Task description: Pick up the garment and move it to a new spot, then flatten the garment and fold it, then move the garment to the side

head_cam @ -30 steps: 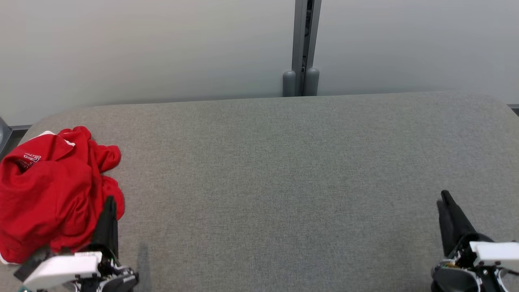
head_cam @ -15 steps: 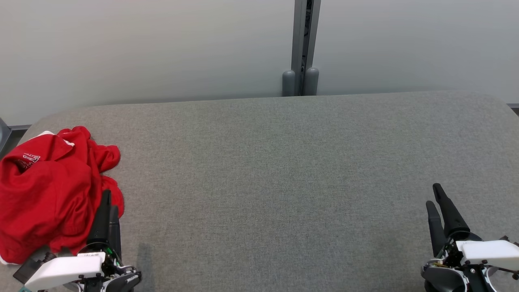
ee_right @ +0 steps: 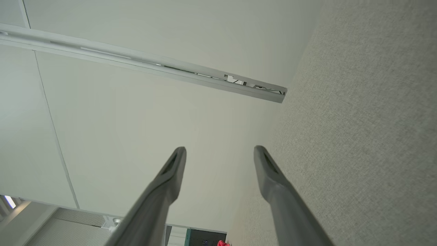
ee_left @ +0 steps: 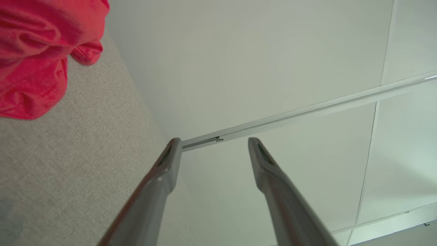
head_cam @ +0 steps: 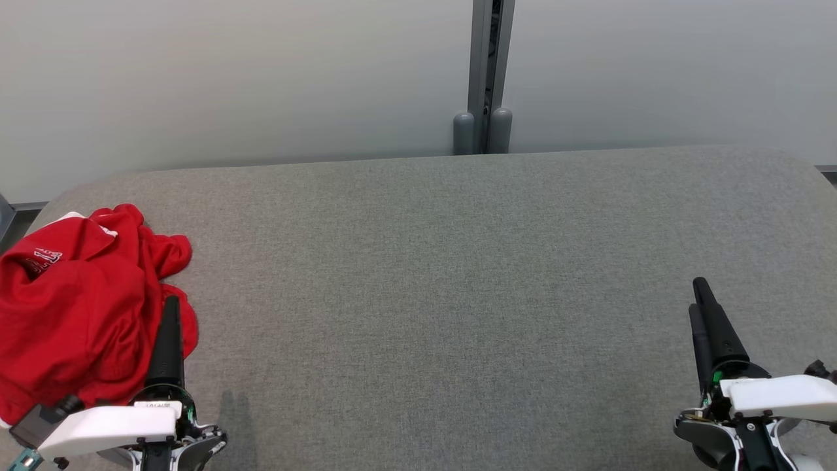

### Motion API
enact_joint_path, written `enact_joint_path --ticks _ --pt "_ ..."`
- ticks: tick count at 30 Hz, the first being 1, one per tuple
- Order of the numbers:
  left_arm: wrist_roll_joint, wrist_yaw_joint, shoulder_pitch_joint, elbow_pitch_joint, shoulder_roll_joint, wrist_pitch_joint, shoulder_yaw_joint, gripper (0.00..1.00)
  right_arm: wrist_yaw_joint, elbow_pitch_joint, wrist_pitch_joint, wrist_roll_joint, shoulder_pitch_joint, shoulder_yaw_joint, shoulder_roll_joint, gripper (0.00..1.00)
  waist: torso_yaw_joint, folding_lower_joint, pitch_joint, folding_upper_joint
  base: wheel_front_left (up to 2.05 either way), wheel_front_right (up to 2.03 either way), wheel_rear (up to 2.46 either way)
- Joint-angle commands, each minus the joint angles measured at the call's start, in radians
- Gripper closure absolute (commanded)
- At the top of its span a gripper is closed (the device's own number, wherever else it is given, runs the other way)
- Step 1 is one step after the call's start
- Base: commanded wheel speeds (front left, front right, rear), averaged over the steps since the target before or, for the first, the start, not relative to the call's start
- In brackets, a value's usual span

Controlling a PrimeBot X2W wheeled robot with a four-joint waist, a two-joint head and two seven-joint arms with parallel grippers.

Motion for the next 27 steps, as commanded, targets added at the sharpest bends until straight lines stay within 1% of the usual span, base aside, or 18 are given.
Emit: enact_joint_path --ticks 1,10,16,17,27 --pt "0.042 -0.001 -0.026 -0.020 0.013 -0.011 -0.001 0.00 0.001 -0.027 -0.014 -0.040 -0.029 0.010 -0.009 0.00 -0.001 0.0000 0.000 0.0000 0.00 0.00 0.00" --pt "0.281 -0.001 -0.020 -0.021 0.022 -0.043 -0.019 0.00 0.001 -0.032 -0.047 -0.204 -0.031 0.030 -0.011 0.00 -0.004 0.0000 0.001 0.0000 0.00 0.00 0.00" --pt "0.444 -0.001 -0.018 -0.026 0.011 -0.064 -0.004 0.00 0.002 -0.031 -0.068 -0.360 -0.037 0.042 -0.012 0.00 -0.006 0.0000 0.001 0.0000 0.00 0.00 0.00" --pt "0.444 -0.001 -0.018 -0.026 0.011 -0.064 -0.004 0.00 0.002 -0.031 -0.068 -0.360 -0.037 0.042 -0.012 0.00 -0.006 0.0000 0.001 0.0000 0.00 0.00 0.00" --pt "0.648 -0.001 -0.011 -0.032 -0.001 -0.095 0.009 0.00 0.002 -0.048 -0.100 -0.618 -0.039 0.063 -0.013 0.00 -0.008 0.0000 0.002 0.0000 0.00 0.00 0.00"
